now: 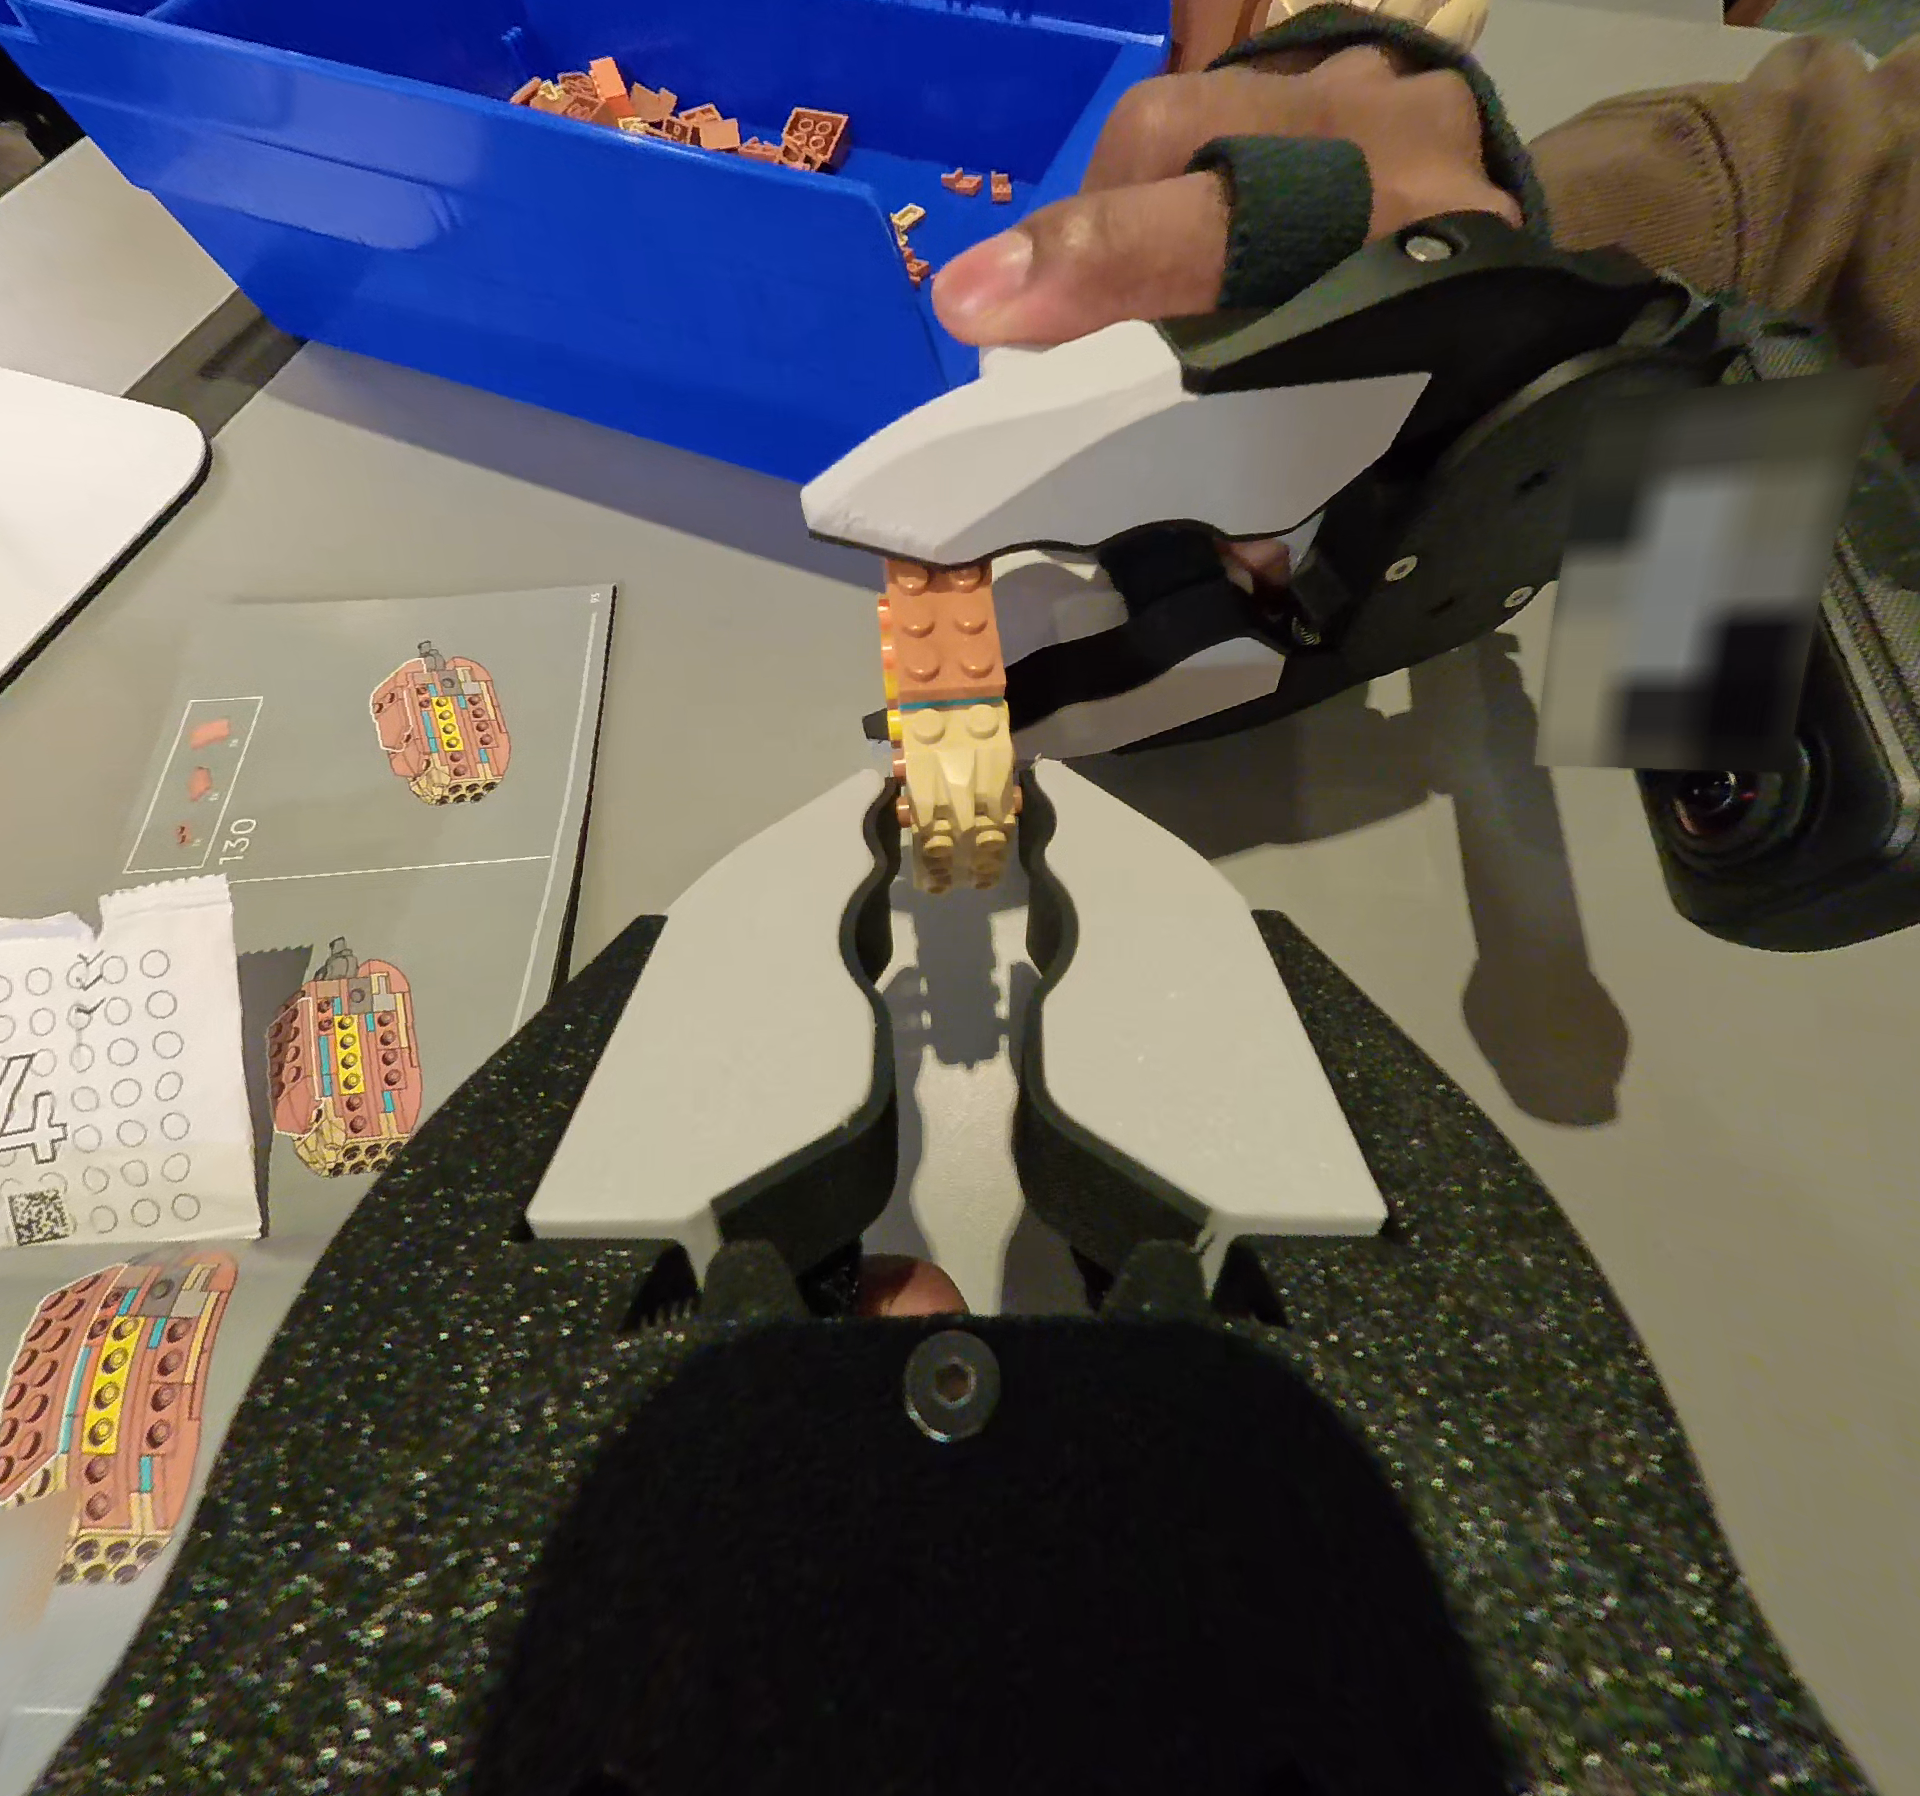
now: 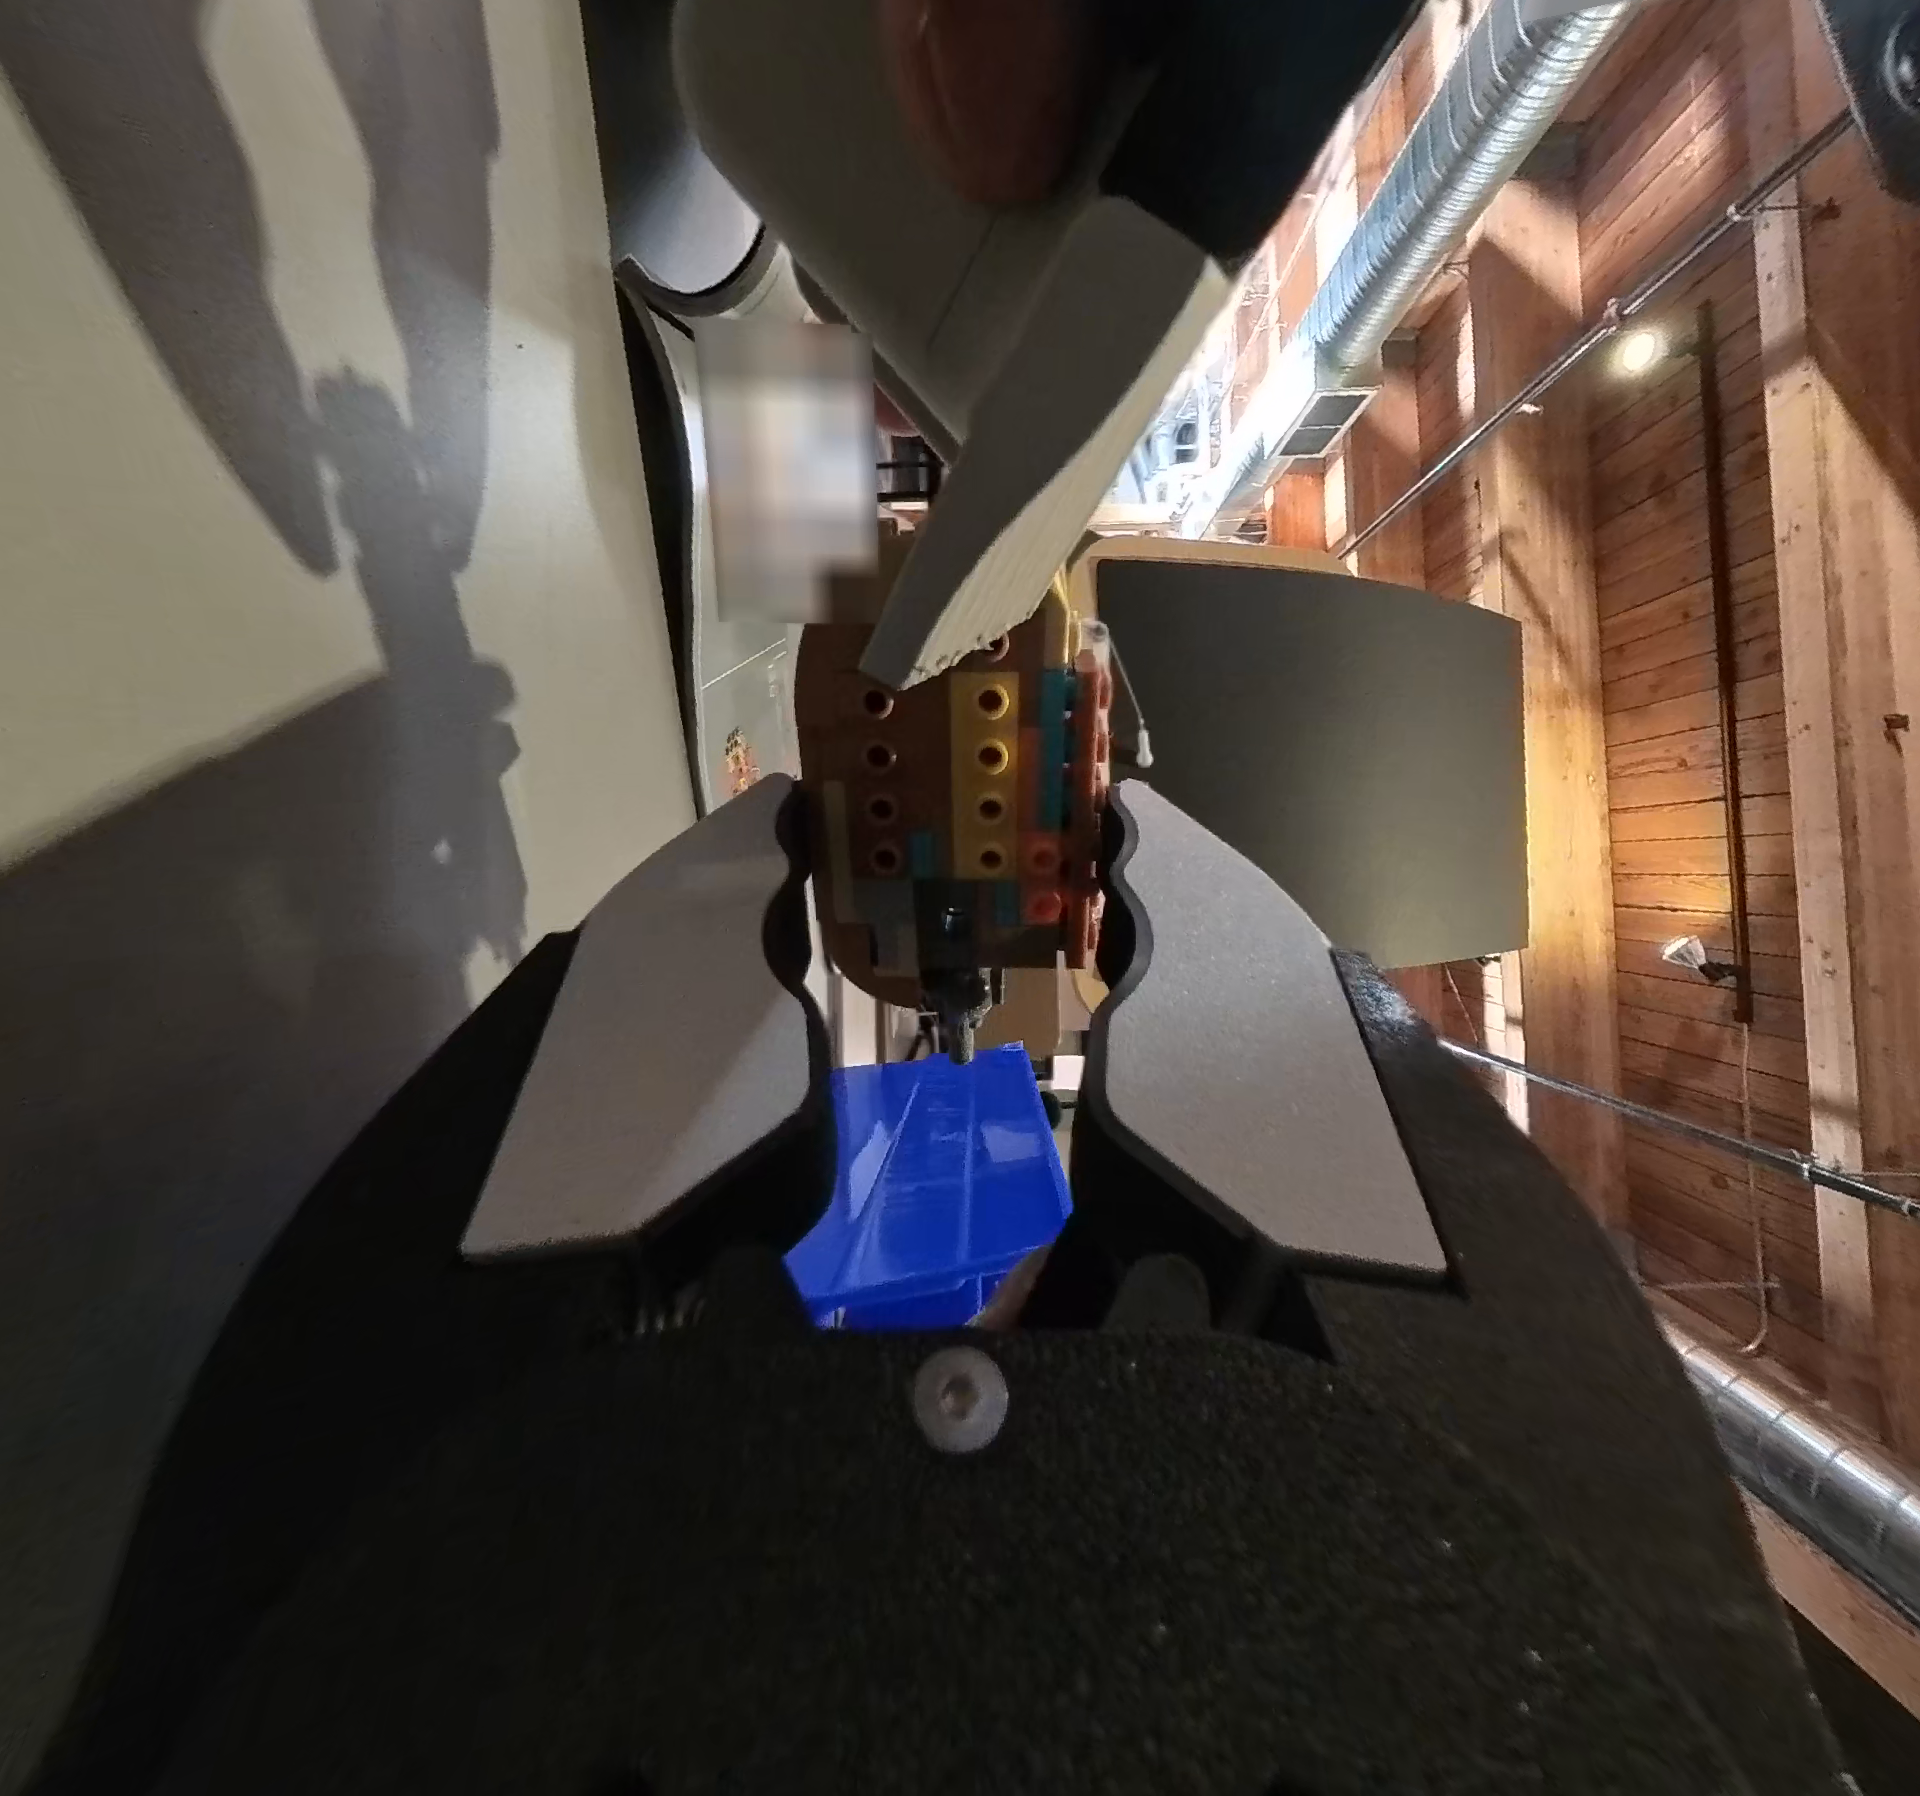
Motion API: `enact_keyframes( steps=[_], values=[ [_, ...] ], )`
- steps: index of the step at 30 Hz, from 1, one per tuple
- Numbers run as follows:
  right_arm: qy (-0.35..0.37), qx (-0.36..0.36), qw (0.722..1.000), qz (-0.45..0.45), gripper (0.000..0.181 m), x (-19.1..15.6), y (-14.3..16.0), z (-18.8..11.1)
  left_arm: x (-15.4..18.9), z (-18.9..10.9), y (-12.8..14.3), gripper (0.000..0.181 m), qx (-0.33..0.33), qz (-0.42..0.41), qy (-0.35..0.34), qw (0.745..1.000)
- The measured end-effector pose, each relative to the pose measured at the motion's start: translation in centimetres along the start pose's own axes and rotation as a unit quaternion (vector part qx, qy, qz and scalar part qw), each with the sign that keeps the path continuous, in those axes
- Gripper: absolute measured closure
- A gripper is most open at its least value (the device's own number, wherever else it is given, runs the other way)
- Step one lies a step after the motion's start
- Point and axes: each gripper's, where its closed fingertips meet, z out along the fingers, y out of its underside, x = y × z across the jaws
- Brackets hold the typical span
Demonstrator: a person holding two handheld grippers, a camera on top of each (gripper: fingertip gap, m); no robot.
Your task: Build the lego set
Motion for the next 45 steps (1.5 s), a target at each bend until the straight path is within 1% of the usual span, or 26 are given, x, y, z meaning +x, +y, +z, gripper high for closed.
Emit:
enact_keyframes(
  steps=[11, 25, 32, 41, 45],
  values=[
    [-0.014, -0.006, 1.0, -0.004, 0.129, -0.1, 0.1, -0.3, 0.3, 0.1, 0.0, 0.159, 0.0, 0.013, 0.002, 1.0],
    [-0.057, -0.003, 0.998, 0.009, 0.13, -0.9, 0.1, -0.8, 0.6, 0.6, 0.2, 0.159, -0.007, 0.037, -0.001, 0.999],
    [-0.068, -0.006, 0.998, 0.002, 0.13, -1.2, 0.2, -0.8, 0.6, 0.8, 0.6, 0.159, -0.011, 0.03, 0.002, 0.999],
    [-0.066, -0.008, 0.998, 0.018, 0.128, -1.2, 0.2, -0.7, 0.4, 0.9, 0.6, 0.159, -0.004, 0.007, 0.012, 1.0],
    [-0.061, -0.008, 0.998, 0.034, 0.121, -0.9, 0.4, -0.6, 0.3, 0.9, 0.6, 0.159, -0.003, 0.003, 0.011, 1.0]
  ],
)
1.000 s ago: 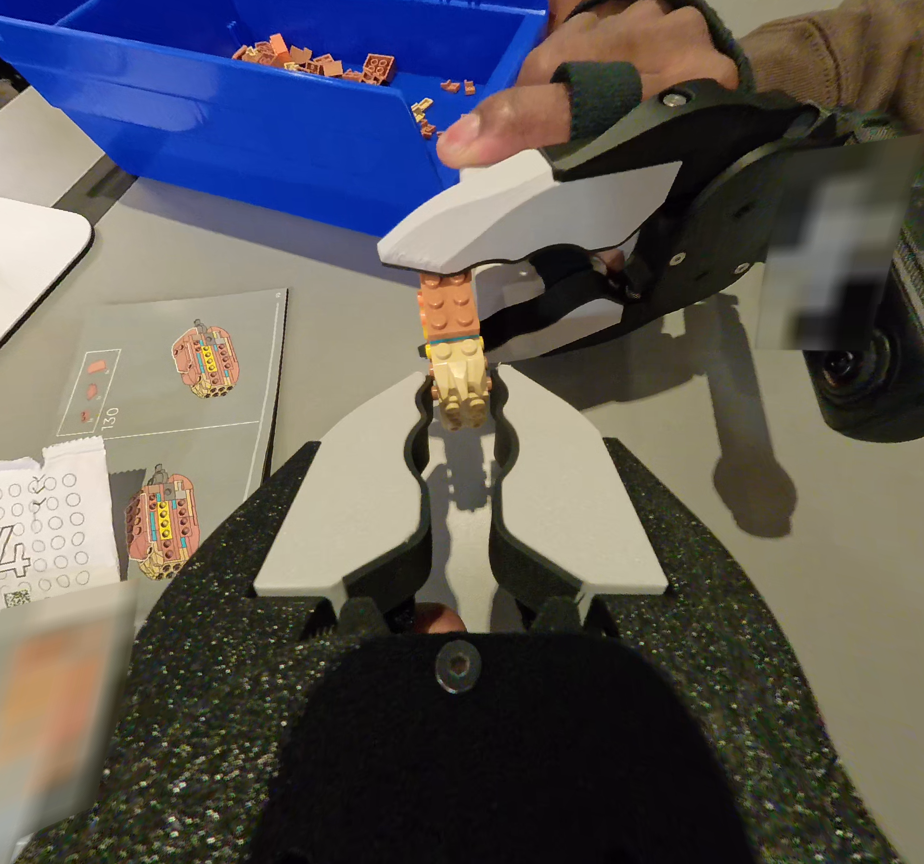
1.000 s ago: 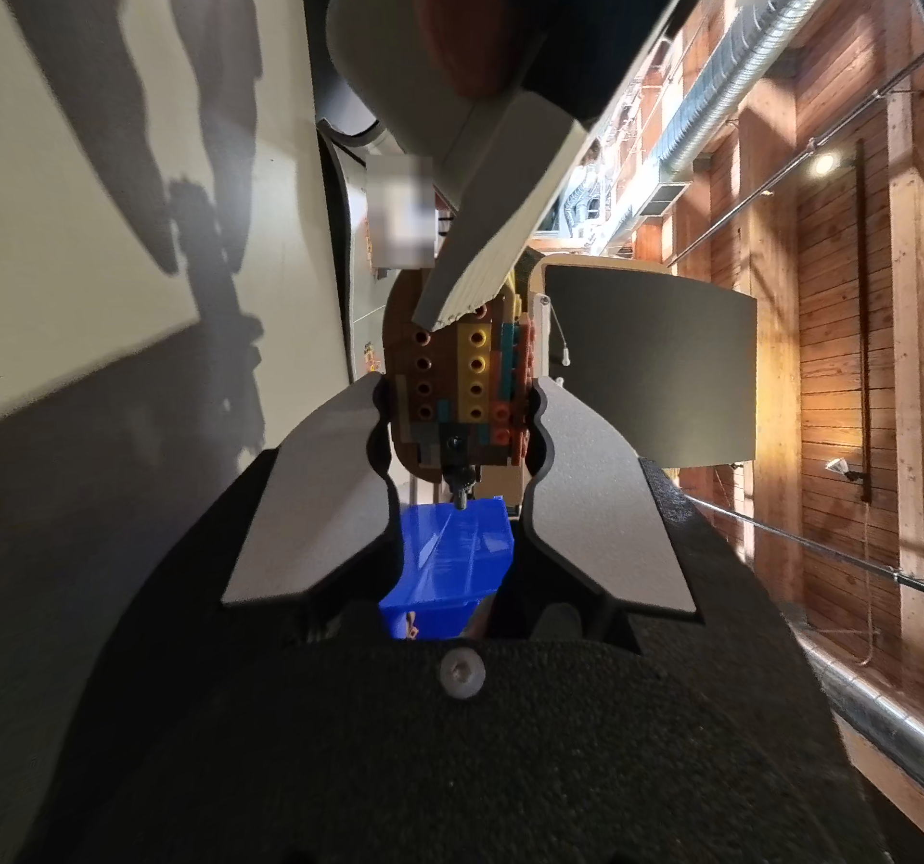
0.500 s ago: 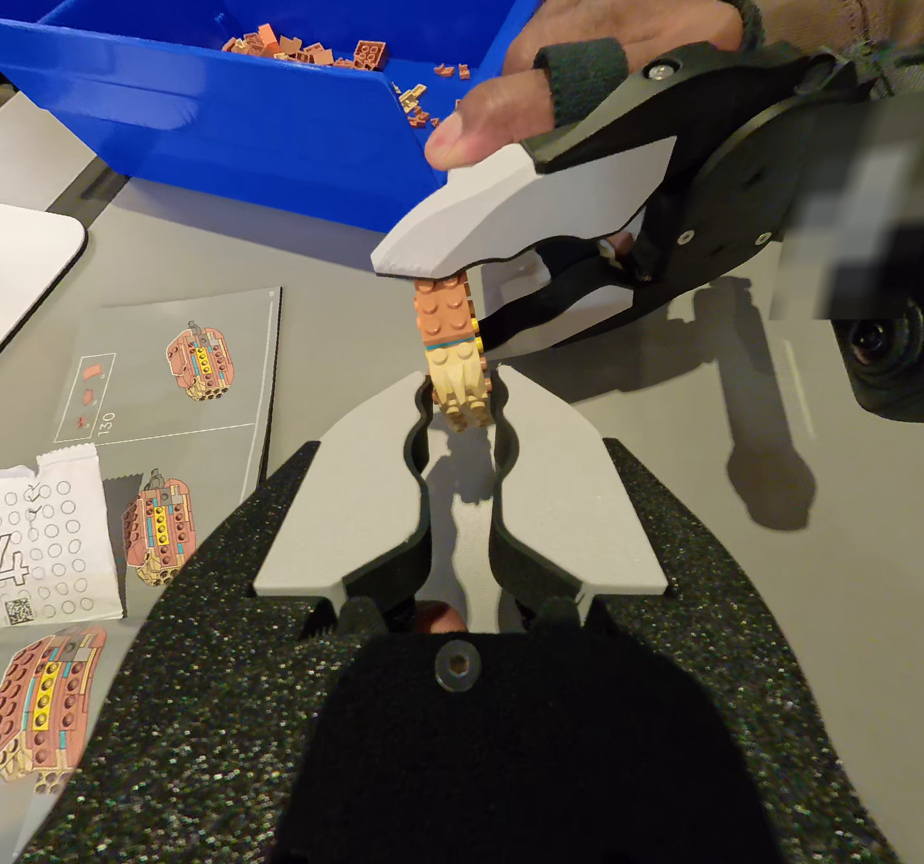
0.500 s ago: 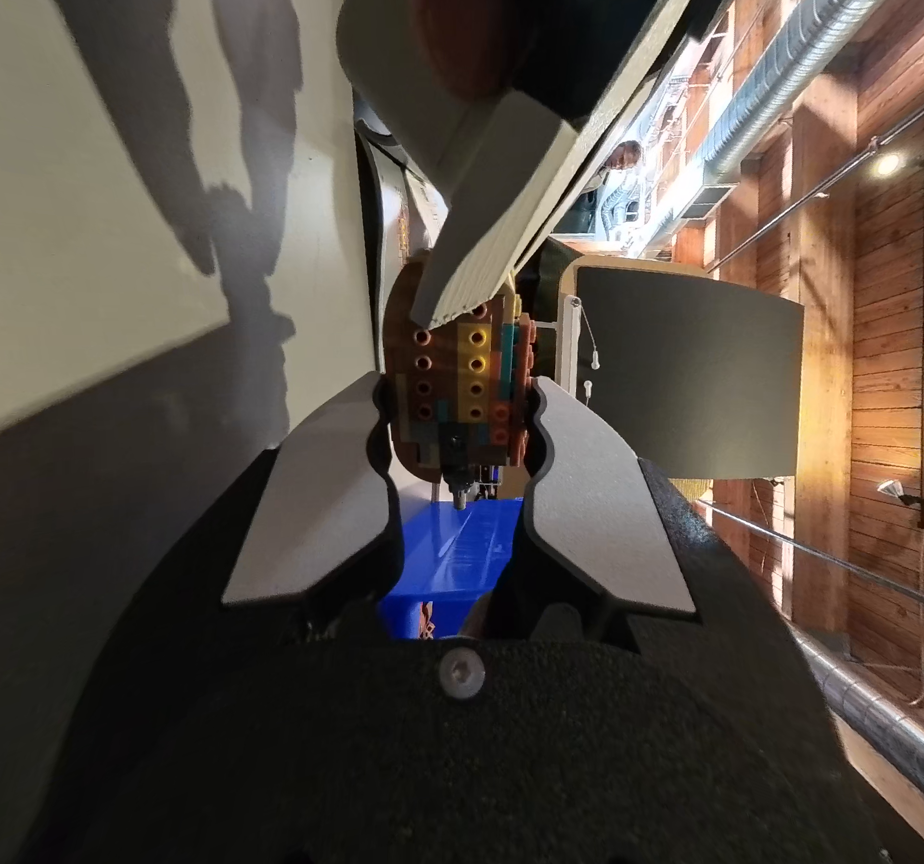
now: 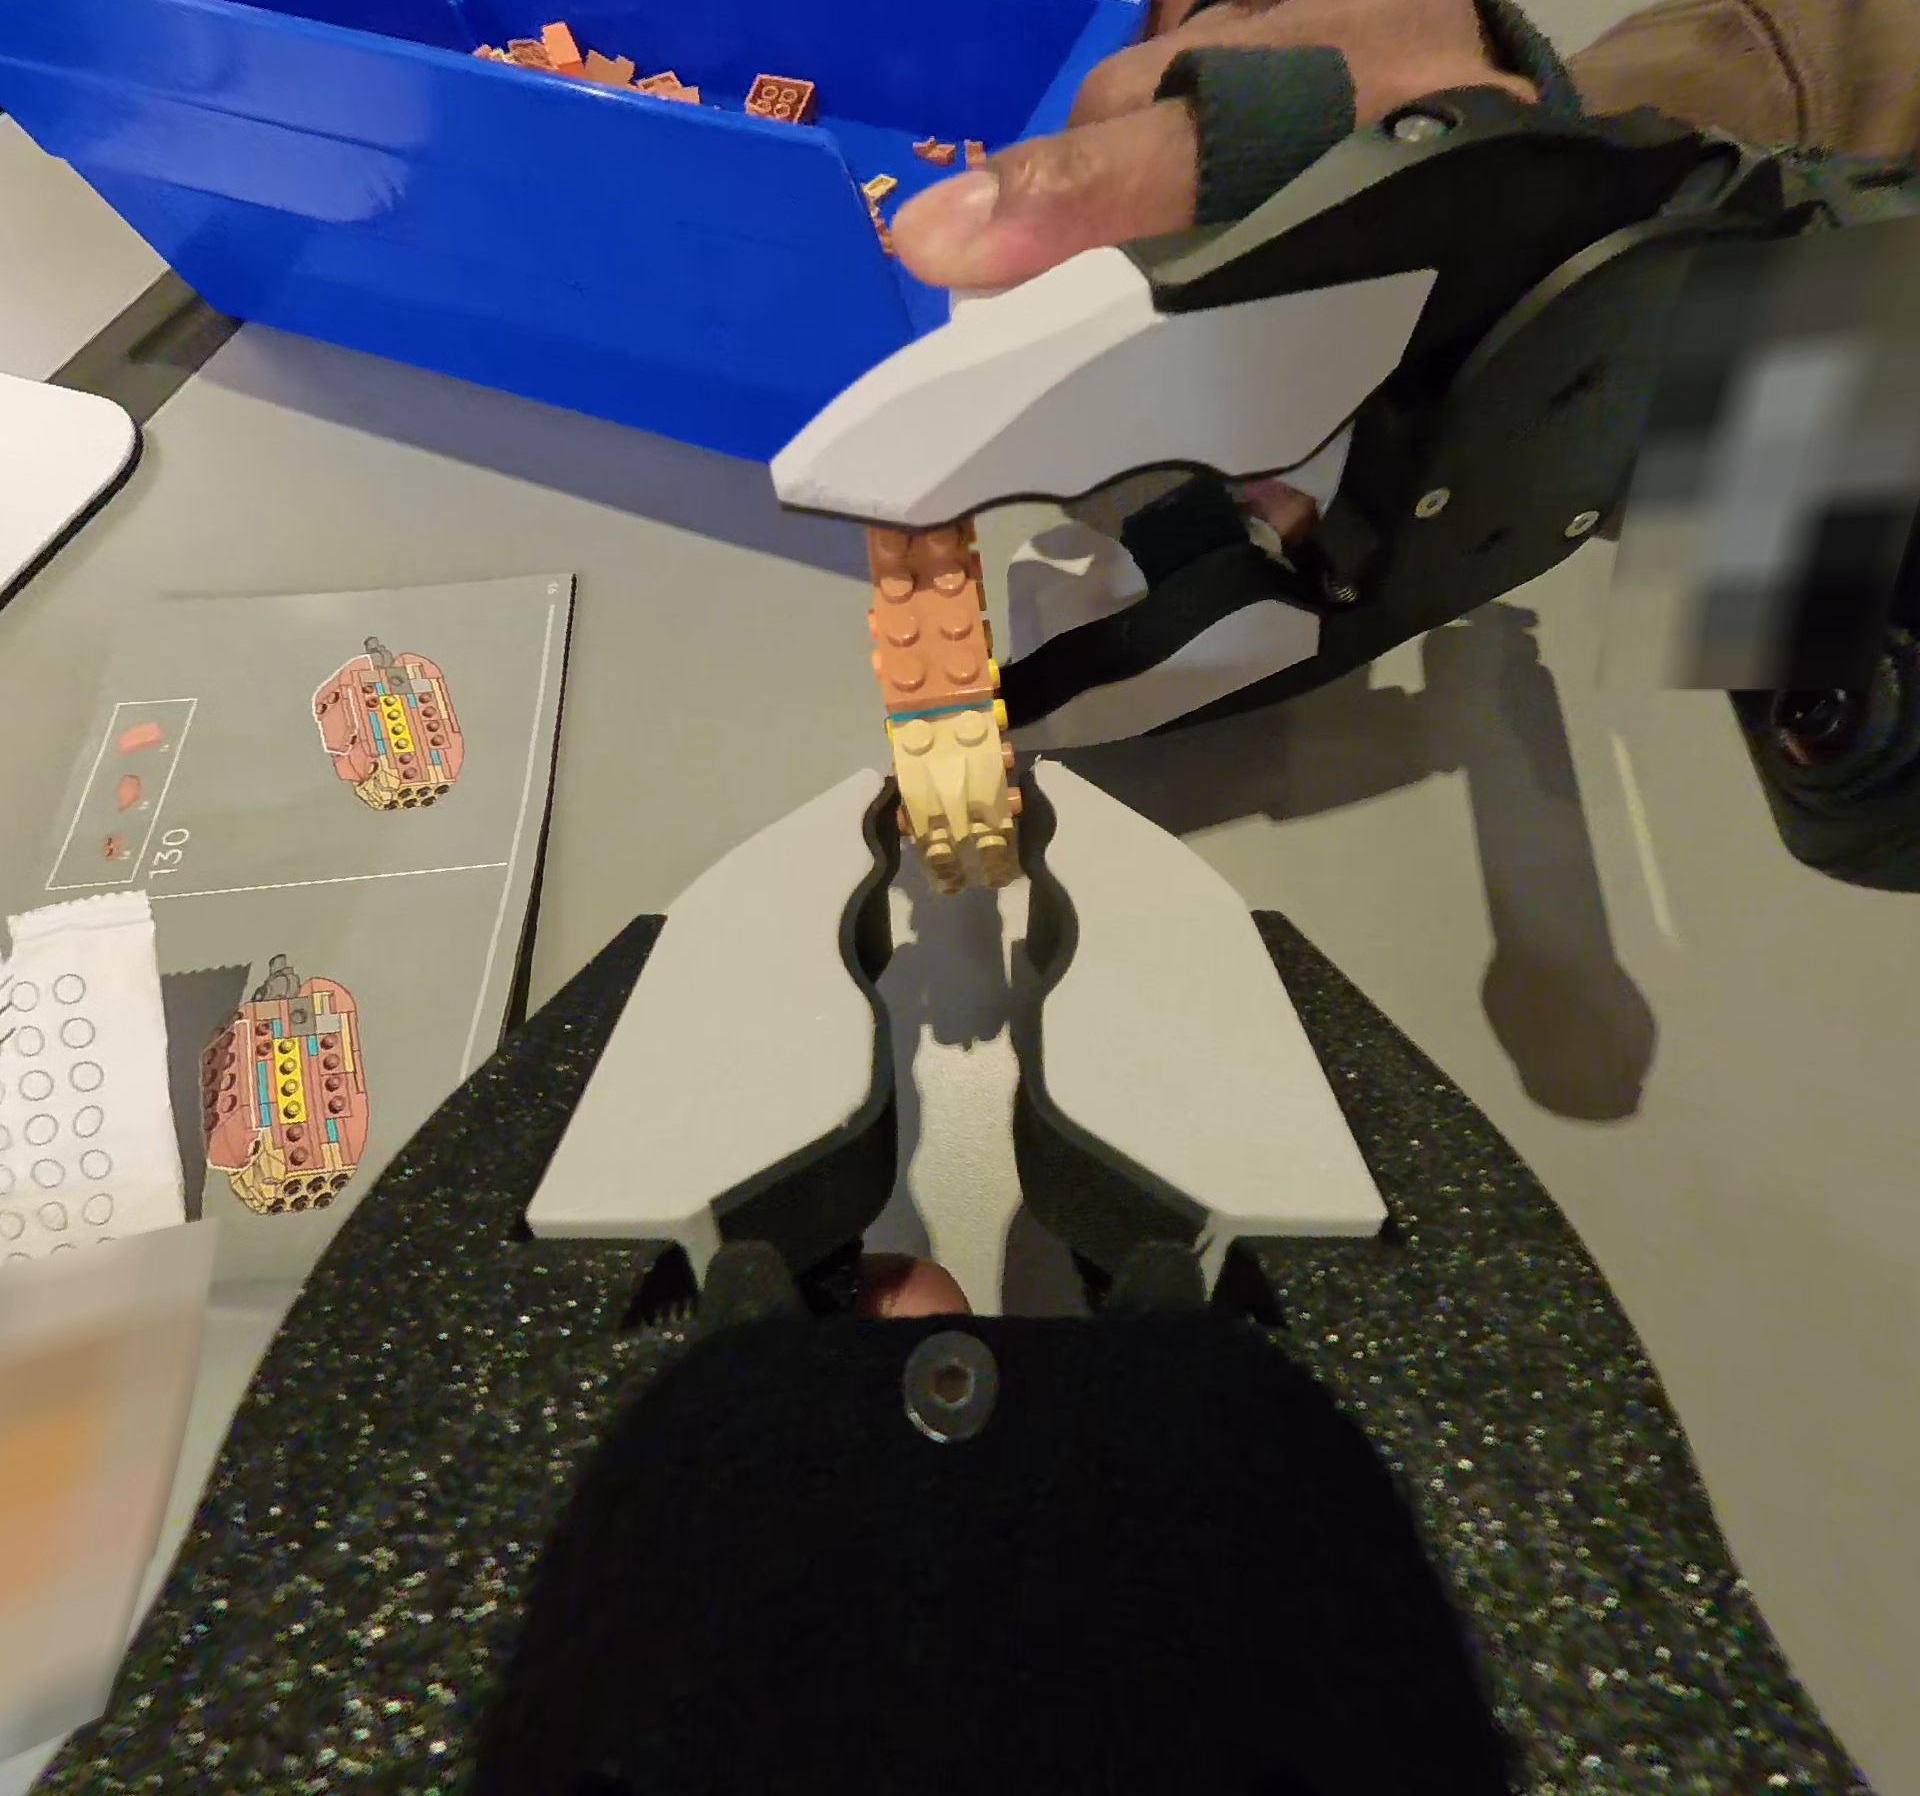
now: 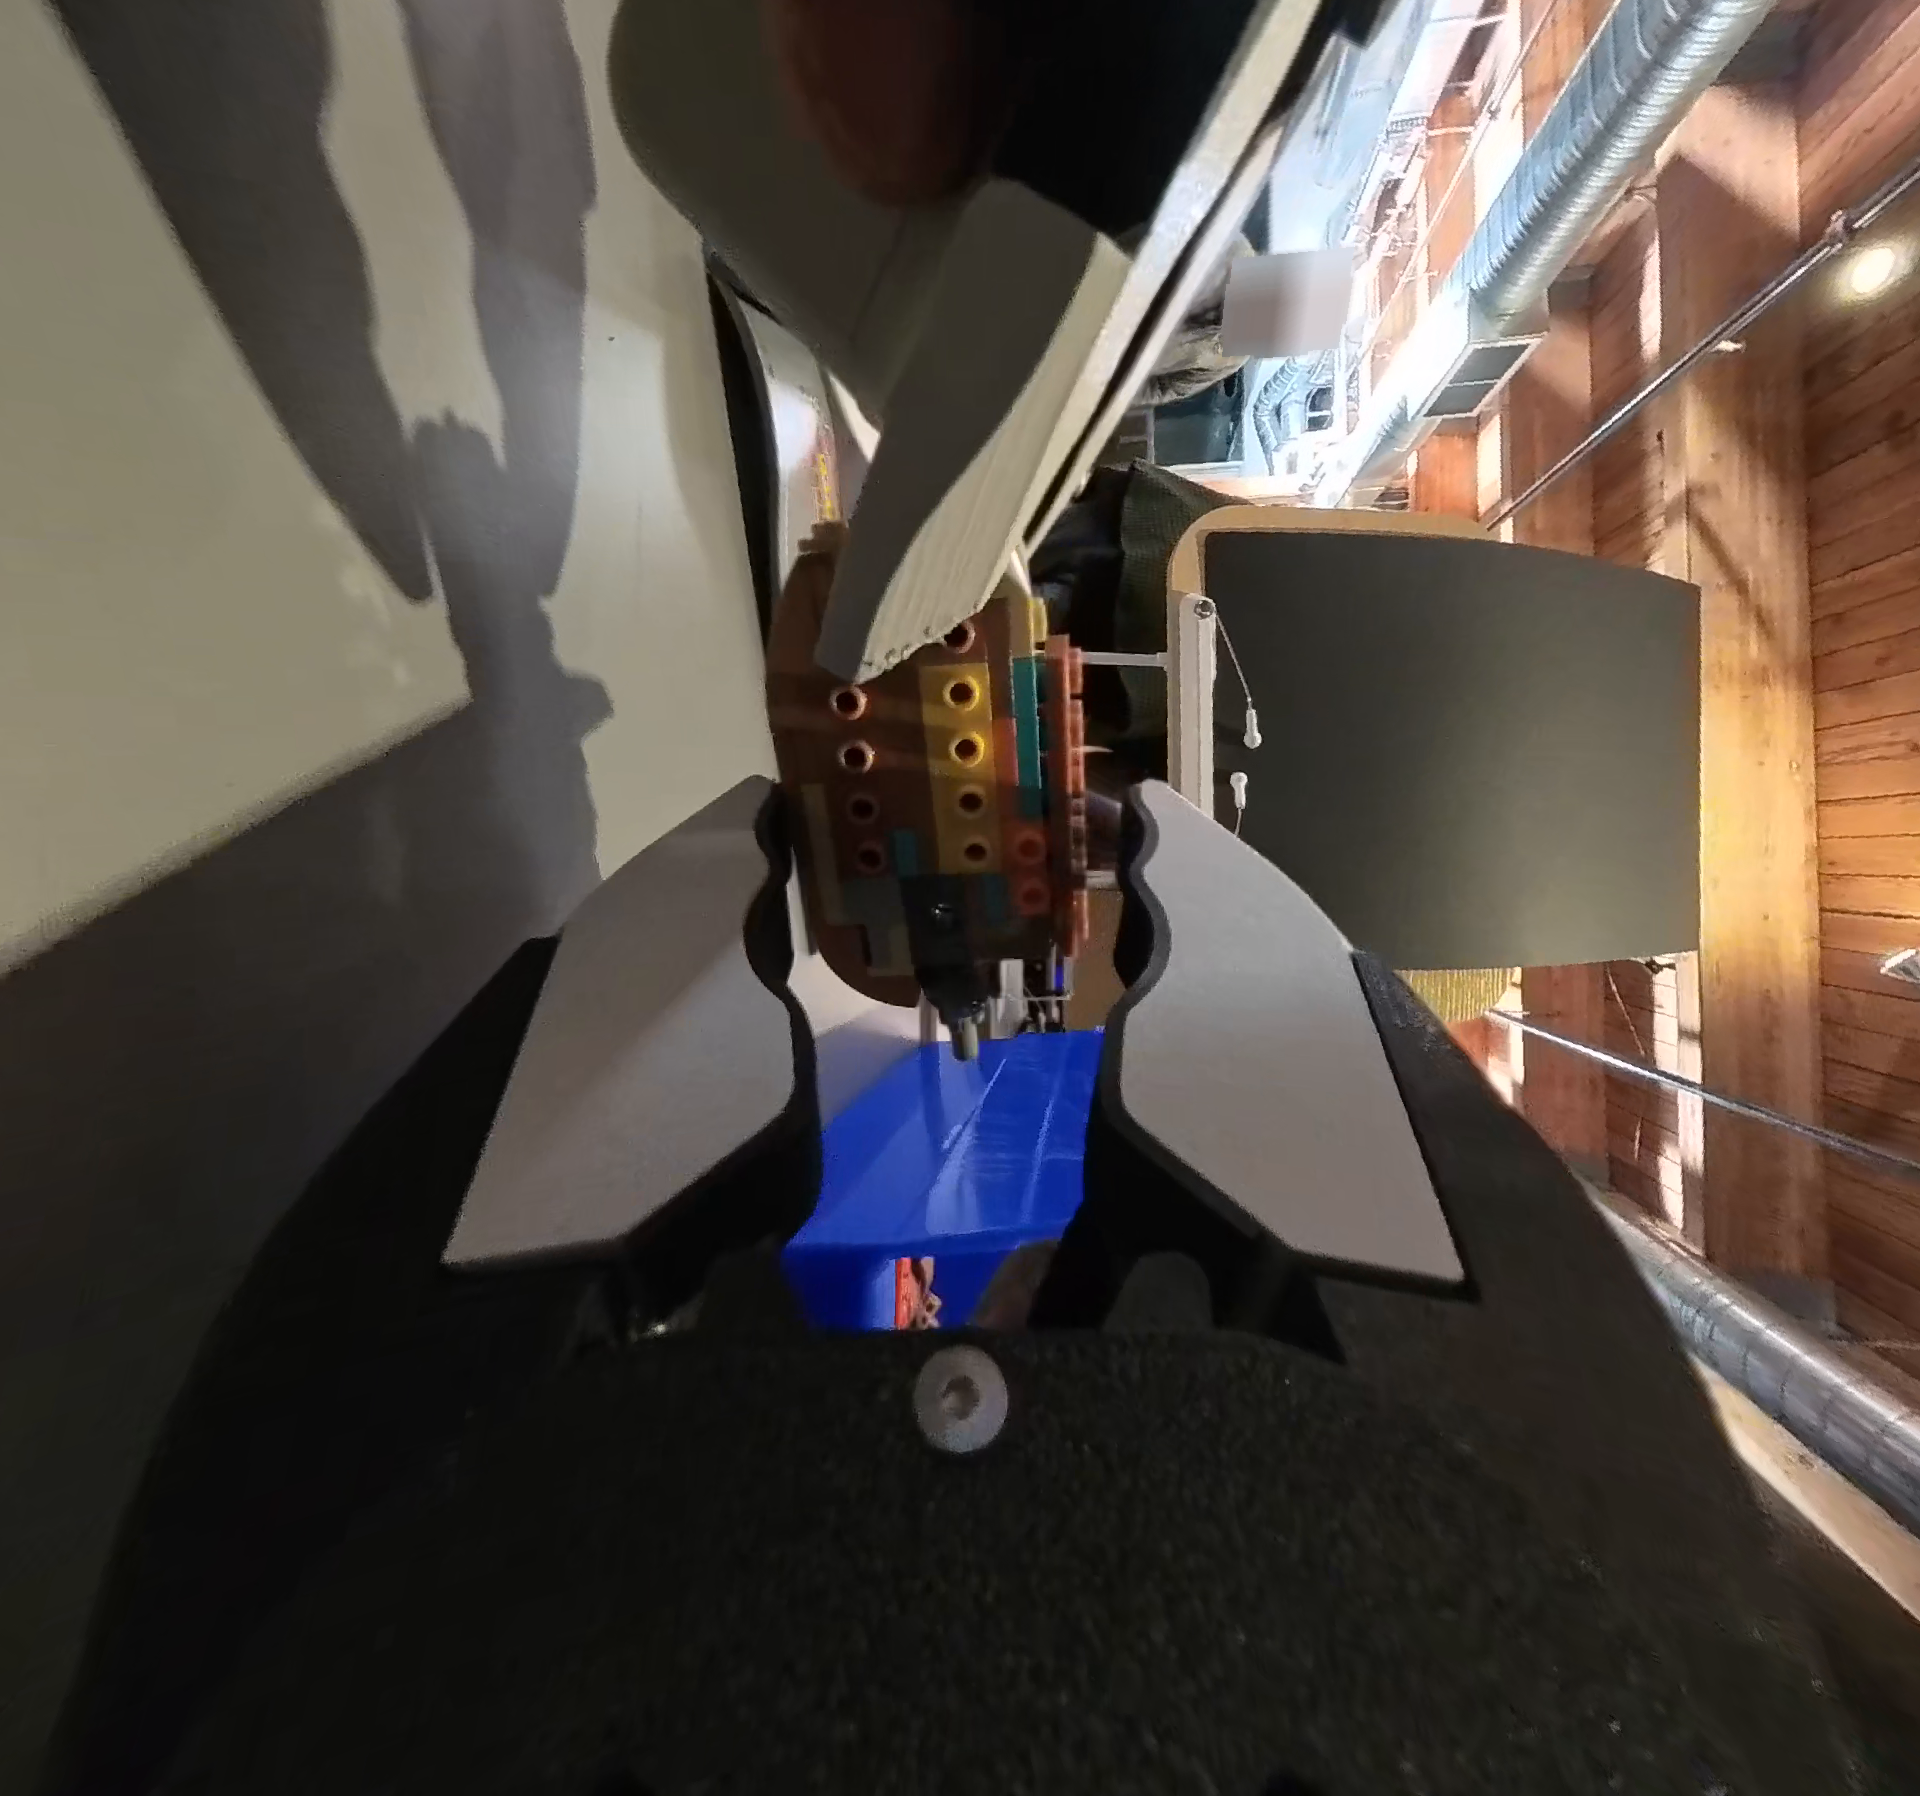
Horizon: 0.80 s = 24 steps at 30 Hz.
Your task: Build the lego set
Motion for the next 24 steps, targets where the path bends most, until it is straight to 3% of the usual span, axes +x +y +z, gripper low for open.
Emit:
enact_keyframes(
  steps=[24],
  values=[
    [-0.014, 0.009, 0.999, 0.045, 0.117, 0.45, 0.8, -0.3, -0.27, -0.38, -0.15, 0.159, 0.013, -0.023, 0.011, 1.0]
  ],
)
